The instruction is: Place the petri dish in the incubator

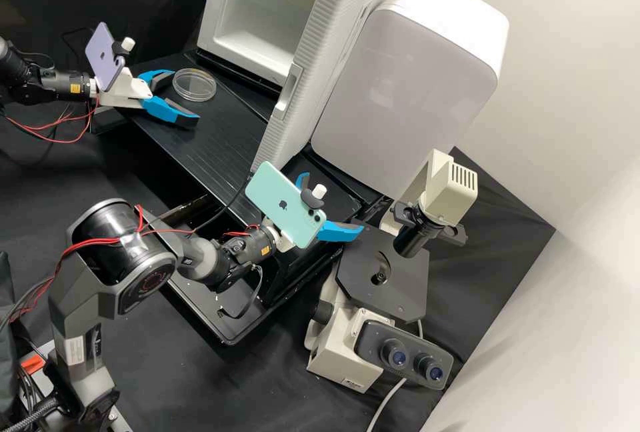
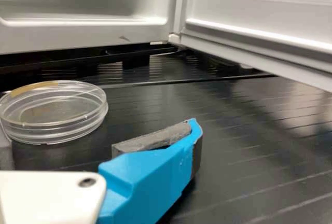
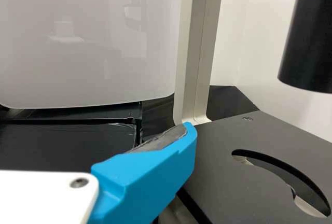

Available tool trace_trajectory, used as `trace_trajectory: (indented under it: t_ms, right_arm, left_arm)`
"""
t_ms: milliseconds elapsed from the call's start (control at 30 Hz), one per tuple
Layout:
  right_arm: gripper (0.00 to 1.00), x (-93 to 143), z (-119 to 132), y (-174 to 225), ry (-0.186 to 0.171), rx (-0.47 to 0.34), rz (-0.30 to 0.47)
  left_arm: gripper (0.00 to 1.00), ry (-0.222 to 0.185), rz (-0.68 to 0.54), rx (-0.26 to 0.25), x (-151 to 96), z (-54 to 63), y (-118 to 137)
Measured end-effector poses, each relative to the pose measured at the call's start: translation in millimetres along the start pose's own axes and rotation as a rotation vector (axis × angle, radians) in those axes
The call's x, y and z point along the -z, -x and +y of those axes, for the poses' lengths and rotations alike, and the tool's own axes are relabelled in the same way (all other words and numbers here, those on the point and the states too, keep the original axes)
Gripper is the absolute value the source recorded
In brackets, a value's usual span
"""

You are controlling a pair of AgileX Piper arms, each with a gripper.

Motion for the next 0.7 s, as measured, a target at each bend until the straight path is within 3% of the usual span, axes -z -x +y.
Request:
trace_trajectory:
  t_ms: [700]
  right_arm:
    - [1.0,0,0,0,0.0,0.0,0.0]
  left_arm:
    - [1.0,-0.033,0.085,-0.073,13,24.2,-29]
